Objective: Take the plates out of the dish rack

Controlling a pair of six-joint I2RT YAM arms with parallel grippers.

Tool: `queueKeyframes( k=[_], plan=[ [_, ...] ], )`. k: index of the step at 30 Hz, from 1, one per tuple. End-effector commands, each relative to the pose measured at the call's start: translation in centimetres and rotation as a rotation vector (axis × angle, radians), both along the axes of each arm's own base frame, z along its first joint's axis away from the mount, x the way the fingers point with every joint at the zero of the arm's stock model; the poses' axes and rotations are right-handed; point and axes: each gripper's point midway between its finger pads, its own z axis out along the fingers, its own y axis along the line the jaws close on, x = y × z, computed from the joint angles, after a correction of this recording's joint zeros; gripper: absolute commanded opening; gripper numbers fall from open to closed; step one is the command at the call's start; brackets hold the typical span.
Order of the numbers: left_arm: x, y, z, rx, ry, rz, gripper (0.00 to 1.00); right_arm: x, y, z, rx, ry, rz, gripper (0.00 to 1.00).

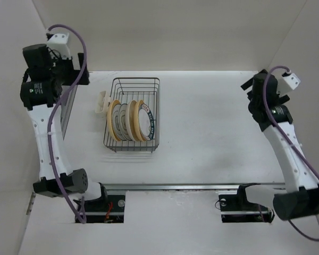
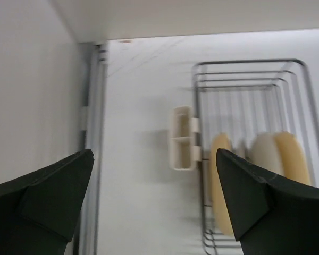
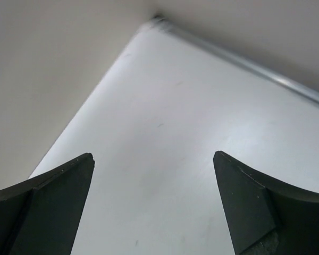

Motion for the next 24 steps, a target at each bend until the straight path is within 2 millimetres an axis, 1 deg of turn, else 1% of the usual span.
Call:
queueKeyframes(
  k=[1,2,3,4,5,6,7,8,9,10,12,13,14,15,16,17,18,19,20,21,22,23,24],
  plan=[
    [-3.0,-7.6,-6.3,-0.179,0.385,-0.257,1.00,3.9,10.7,7.6,-0.160,-0.271,0.824,1.00],
    [-3.2,-9.2,-7.3,-0.139,0.437,-0.294,1.00,3.6,12.8,8.3,-0.154,-0.320,0.925,1.00],
    [-3.4,-9.6,-8.2,-0.113,0.486,-0.291,0.97,3.5,13.2,8.3,-0.150,-0.323,0.949,1.00],
    [-3.4,-10.0,-9.6,-0.088,0.530,-0.289,0.95,3.7,13.4,7.3,-0.137,-0.291,0.960,0.97],
    [-3.4,-10.6,-10.6,-0.040,0.566,-0.291,0.93,3.7,13.9,6.8,-0.121,-0.250,0.975,0.93],
    [-2.7,-11.0,-10.9,-0.026,0.549,-0.283,0.93,3.8,13.9,6.2,-0.125,-0.214,0.980,0.90],
    [-2.6,-11.4,-11.5,-0.009,0.556,-0.287,0.90,4.2,13.7,5.1,-0.115,-0.172,0.968,0.88],
    [-2.8,-11.1,-12.1,0.030,0.569,-0.266,0.90,3.9,13.8,4.5,-0.119,-0.143,0.973,0.85],
    [-3.0,-12.0,-12.4,0.061,0.578,-0.283,0.89,3.7,13.8,3.9,-0.111,-0.117,0.974,0.79],
    [-2.9,-12.1,-12.6,0.082,0.576,-0.276,0.89,3.7,13.9,3.2,-0.108,-0.101,0.974,0.77],
    [-2.4,-11.8,-13.5,0.122,0.585,-0.241,0.83,3.0,13.8,2.7,-0.107,-0.096,0.974,0.72],
    [-1.9,-11.9,-13.5,0.126,0.568,-0.227,0.81,2.6,14.2,1.5,-0.099,-0.075,0.987,0.71],
    [-1.7,-11.7,-13.4,0.134,0.558,-0.216,0.79,2.1,14.1,1.8,-0.105,-0.092,0.987,0.69],
    [-1.3,-11.7,-14.1,0.135,0.580,-0.204,0.74,1.7,14.5,1.4,-0.103,-0.089,0.997,0.67],
    [-1.2,-12.0,-14.4,0.139,0.589,-0.213,0.73,1.5,14.4,0.6,-0.100,-0.080,0.998,0.66],
    [-1.1,-12.2,-13.9,0.131,0.573,-0.219,0.71,1.3,14.4,0.5,-0.100,-0.079,0.998,0.66],
    [-0.7,-12.3,-13.9,0.131,0.573,-0.220,0.69,1.0,14.3,1.0,-0.104,-0.093,0.997,0.66],
    [-0.7,-12.1,-13.9,0.132,0.572,-0.202,0.64,0.8,14.3,0.6,-0.099,-0.077,0.998,0.65],
    [-0.4,-12.2,-14.1,0.125,0.572,-0.196,0.62,0.6,14.3,0.1,-0.105,-0.051,1.001,0.65],
    [-0.1,-12.0,-14.0,0.134,0.560,-0.183,0.60,0.3,14.3,0.2,-0.106,-0.050,1.001,0.65],
    [-0.2,-11.6,-14.5,0.149,0.574,-0.167,0.60,0.3,14.0,0.2,-0.118,-0.045,0.994,0.65],
    [-0.1,-11.5,-14.7,0.155,0.572,-0.160,0.59,-0.1,13.7,-0.2,-0.126,-0.027,0.988,0.65],
    [0.1,-11.5,-14.9,0.155,0.571,-0.160,0.57,-0.2,13.7,0.1,-0.129,-0.036,0.987,0.65]
  ],
)
